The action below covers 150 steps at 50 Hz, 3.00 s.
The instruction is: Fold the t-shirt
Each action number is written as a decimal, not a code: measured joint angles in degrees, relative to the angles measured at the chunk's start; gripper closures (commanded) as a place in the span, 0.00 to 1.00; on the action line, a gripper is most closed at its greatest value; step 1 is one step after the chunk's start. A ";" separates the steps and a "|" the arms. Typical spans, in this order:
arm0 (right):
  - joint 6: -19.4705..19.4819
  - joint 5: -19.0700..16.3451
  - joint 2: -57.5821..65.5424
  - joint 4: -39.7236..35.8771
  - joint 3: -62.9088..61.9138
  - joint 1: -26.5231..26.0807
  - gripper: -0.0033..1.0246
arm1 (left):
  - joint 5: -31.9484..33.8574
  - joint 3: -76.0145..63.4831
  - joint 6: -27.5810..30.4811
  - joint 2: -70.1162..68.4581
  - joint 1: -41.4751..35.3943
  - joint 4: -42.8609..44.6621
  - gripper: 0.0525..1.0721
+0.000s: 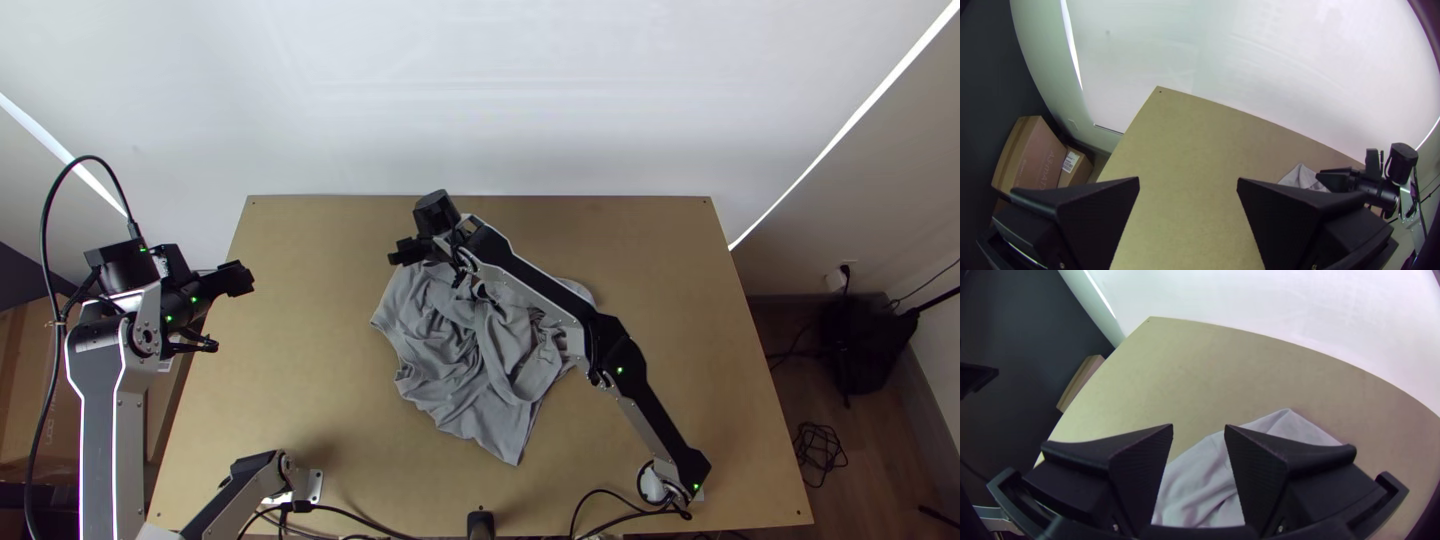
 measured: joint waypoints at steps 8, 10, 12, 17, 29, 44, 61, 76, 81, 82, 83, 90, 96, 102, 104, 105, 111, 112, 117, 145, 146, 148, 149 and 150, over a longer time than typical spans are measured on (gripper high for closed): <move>0.37 -2.71 1.55 0.07 0.04 1.51 0.50 | 0.00 -0.07 0.00 0.00 0.00 -0.02 0.06; 0.59 -3.37 2.32 0.07 0.11 1.73 0.50 | 0.00 -0.04 0.00 0.00 0.00 -0.02 0.06; 1.07 -3.54 3.21 0.07 0.11 1.95 0.46 | 0.00 -0.04 0.00 0.00 0.00 -0.02 0.06; 1.64 -3.65 5.60 -0.09 0.11 2.29 0.39 | 0.00 -0.07 0.00 0.00 0.00 0.00 0.06; 1.49 -1.64 9.16 0.20 0.11 2.40 0.16 | 0.00 -0.66 0.00 0.00 0.00 0.02 0.06; -0.24 1.53 9.44 5.14 0.15 2.40 0.16 | 0.00 -0.66 0.00 0.22 0.00 0.20 0.06; -0.79 2.78 11.65 6.40 0.48 2.40 0.39 | 0.00 -0.66 0.00 0.63 0.02 0.17 0.06; -0.96 3.17 12.44 6.80 0.90 1.73 0.97 | 0.00 -0.63 0.00 0.63 -0.02 0.20 0.06; -0.66 2.99 12.41 6.80 0.90 1.33 0.97 | 0.00 -0.63 0.02 0.63 -0.39 0.20 0.06; -0.50 2.99 12.35 6.82 0.90 1.20 0.97 | 0.00 -0.63 0.00 0.63 -0.55 0.20 0.06; -0.37 2.97 12.24 6.80 0.90 1.09 0.97 | 0.00 -0.63 0.02 0.63 -0.66 0.20 0.06; 1.25 2.95 10.25 6.80 0.87 -0.17 0.97 | 0.00 -0.70 0.00 0.63 -2.75 0.20 0.06; 1.97 2.97 5.64 6.78 0.70 -2.34 0.97 | 0.00 -2.14 -0.20 0.63 -7.02 1.03 0.06; 2.78 2.97 -0.96 6.78 -0.11 -4.52 0.97 | 0.00 -5.44 -0.20 0.63 -12.76 1.92 0.06; 2.93 2.97 -3.02 6.78 -0.20 -5.22 0.97 | 0.00 -6.56 -0.20 0.63 -14.78 2.40 0.06; 3.06 2.99 -4.09 6.78 -0.35 -5.62 0.97 | 0.00 -7.10 -0.20 0.63 -15.78 2.82 0.06; 3.48 3.04 -10.25 6.71 -2.08 -7.78 0.97 | 0.00 -10.03 -0.20 0.79 -22.21 4.59 0.06; 3.58 3.06 -10.91 6.71 -2.34 -8.13 0.97 | -0.02 -10.29 -0.20 0.94 -23.41 4.59 0.06; 4.04 3.23 -14.27 6.25 -3.96 -9.97 0.97 | 0.00 -12.28 -0.66 2.51 -29.27 6.29 0.06; 4.02 3.48 -22.80 2.43 -5.66 -14.03 0.97 | 0.02 -16.20 -4.46 21.24 -47.43 19.19 0.06; 3.98 3.48 -23.08 2.38 -5.66 -14.10 0.97 | 0.04 -16.17 -4.63 21.92 -48.00 19.63 0.06; 3.96 3.48 -23.41 2.23 -5.66 -14.27 0.97 | 0.04 -16.17 -5.03 23.08 -48.83 20.46 0.06; 3.93 3.45 -23.52 2.19 -5.66 -14.32 0.97 | 0.04 -16.15 -5.18 23.61 -49.11 20.85 0.06; 3.89 3.48 -23.61 2.19 -5.66 -14.40 0.97 | 0.04 -16.06 -5.25 24.24 -49.46 21.05 0.06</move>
